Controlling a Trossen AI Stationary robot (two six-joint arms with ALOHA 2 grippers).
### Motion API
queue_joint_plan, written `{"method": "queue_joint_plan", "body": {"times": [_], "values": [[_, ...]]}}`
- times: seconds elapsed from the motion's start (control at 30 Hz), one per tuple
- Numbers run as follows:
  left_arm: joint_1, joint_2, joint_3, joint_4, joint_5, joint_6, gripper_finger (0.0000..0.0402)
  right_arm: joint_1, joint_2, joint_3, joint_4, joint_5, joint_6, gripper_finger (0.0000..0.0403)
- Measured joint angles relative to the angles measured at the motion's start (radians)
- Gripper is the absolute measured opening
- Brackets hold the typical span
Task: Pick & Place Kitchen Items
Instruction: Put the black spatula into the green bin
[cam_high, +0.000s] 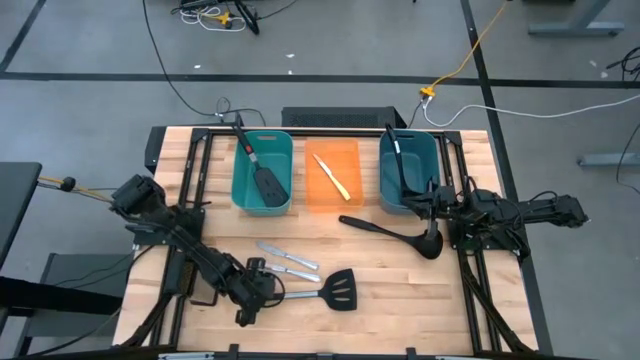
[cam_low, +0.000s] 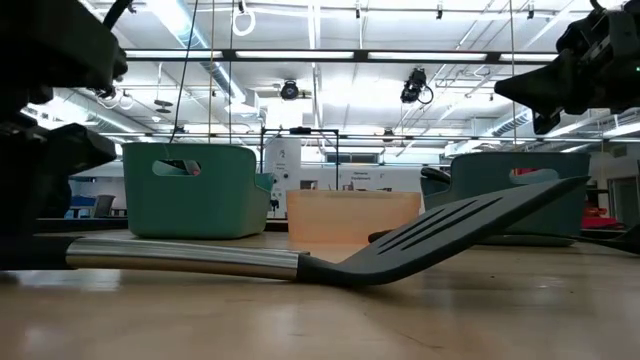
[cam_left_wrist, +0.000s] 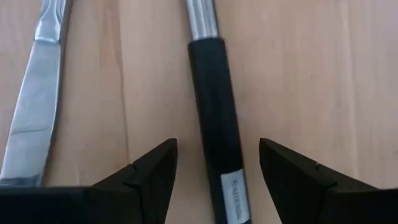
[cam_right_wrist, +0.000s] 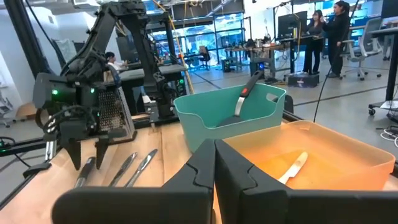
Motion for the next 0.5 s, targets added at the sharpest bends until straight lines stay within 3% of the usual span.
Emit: {"method": "queue_joint_plan", "body": {"times": [0.27,0.5], "values": [[-0.003,0.000,0.057,0.015,-0.048,0.029,0.0206,0.000,0.000,0.000,-0.015,0.000,0.016,0.0006],[-0.006,0.094,0.124,-0.002,-0.109,0.082,0.0203,0.000,0.001,0.000,-0.015,0.000,0.017,0.0007]]}}
